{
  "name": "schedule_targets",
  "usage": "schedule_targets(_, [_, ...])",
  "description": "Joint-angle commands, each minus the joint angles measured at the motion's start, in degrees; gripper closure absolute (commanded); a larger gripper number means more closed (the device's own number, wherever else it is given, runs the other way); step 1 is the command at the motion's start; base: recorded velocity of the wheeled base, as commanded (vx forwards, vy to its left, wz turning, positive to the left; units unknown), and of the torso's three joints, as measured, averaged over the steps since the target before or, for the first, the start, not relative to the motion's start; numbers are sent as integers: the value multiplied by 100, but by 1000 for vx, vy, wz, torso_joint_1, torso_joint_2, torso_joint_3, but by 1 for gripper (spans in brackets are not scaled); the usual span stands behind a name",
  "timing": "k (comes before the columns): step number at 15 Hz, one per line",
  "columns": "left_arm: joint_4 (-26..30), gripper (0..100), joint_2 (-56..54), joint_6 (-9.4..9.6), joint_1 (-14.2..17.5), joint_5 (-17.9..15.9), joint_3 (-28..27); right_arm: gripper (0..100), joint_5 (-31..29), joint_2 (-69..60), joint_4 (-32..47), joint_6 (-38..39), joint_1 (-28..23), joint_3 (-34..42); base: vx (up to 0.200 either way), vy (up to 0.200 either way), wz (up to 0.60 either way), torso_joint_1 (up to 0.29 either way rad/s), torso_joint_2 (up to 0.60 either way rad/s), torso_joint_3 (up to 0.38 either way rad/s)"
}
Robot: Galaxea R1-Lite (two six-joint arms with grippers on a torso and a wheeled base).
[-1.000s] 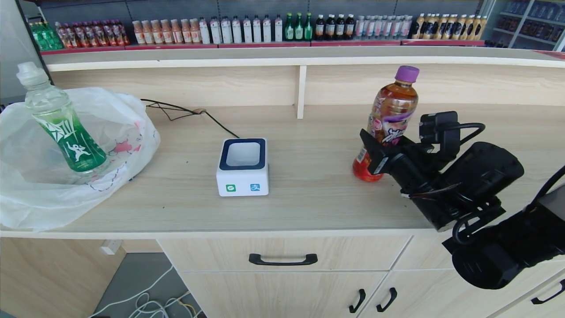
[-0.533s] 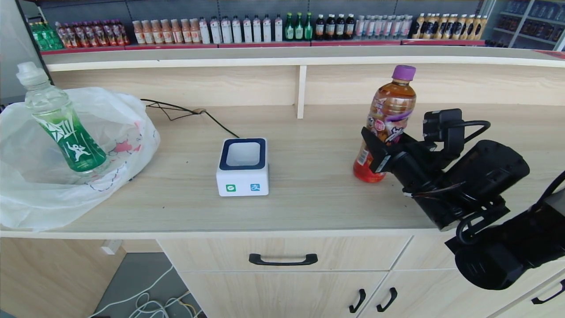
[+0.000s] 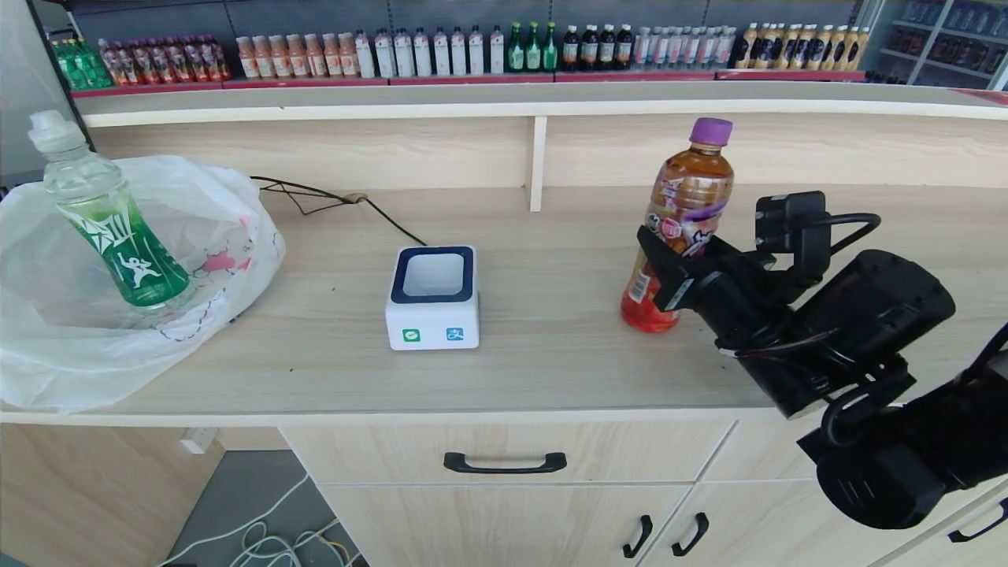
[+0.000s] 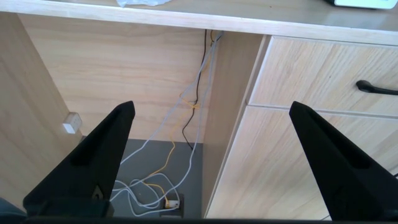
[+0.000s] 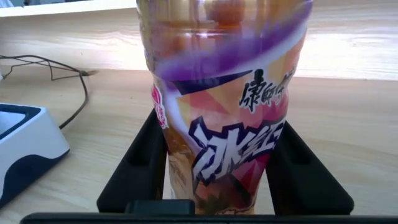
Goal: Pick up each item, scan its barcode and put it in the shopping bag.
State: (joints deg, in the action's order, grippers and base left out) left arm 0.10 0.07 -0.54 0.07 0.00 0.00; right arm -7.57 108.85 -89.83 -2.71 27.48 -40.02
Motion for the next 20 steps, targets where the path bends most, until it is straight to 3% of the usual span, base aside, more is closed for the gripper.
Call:
schedule_targets(1, [-1, 0, 1, 1, 1, 0, 0, 100, -16, -39, -17, 60, 276, 56, 0, 0, 0, 0, 0, 0])
schedule_targets(4, [-1, 0, 1, 1, 1, 0, 0, 100, -210, 101, -17, 156, 566, -67, 0, 0, 0, 0, 0, 0])
schedule_targets(13, [-1, 0, 1, 1, 1, 0, 0, 100, -254, -268, -17, 156, 662, -41, 0, 0, 0, 0, 0, 0])
schedule_targets(20, [-1, 0, 1, 1, 1, 0, 0, 100, -289, -1973, -17, 209, 522, 908, 0, 0, 0, 0, 0, 0])
